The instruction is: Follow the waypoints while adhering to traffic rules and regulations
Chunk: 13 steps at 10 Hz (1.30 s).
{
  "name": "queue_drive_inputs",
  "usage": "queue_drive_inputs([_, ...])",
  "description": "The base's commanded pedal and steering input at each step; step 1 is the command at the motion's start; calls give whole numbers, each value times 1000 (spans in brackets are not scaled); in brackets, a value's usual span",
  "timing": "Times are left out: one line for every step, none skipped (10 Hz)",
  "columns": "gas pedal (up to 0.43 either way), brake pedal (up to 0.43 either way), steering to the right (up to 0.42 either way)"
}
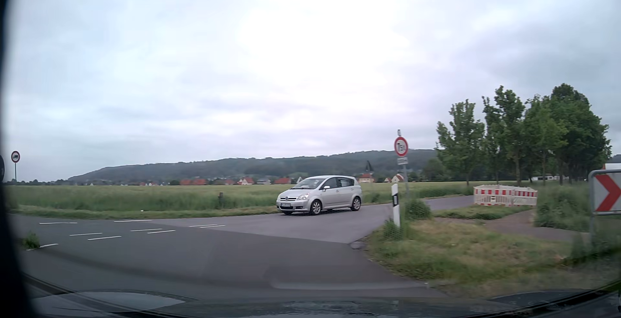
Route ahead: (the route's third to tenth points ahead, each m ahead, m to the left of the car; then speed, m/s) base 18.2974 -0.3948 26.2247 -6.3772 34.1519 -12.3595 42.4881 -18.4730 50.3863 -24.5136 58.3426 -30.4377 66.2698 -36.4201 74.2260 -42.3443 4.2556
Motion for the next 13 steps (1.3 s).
queue_drive_inputs([299,0,-475])
queue_drive_inputs([299,0,-405])
queue_drive_inputs([299,0,-308])
queue_drive_inputs([299,0,-215])
queue_drive_inputs([287,0,-120])
queue_drive_inputs([280,0,-23])
queue_drive_inputs([280,0,37])
queue_drive_inputs([280,0,78])
queue_drive_inputs([280,0,101])
queue_drive_inputs([280,0,115])
queue_drive_inputs([280,0,138])
queue_drive_inputs([280,0,159])
queue_drive_inputs([280,0,186])
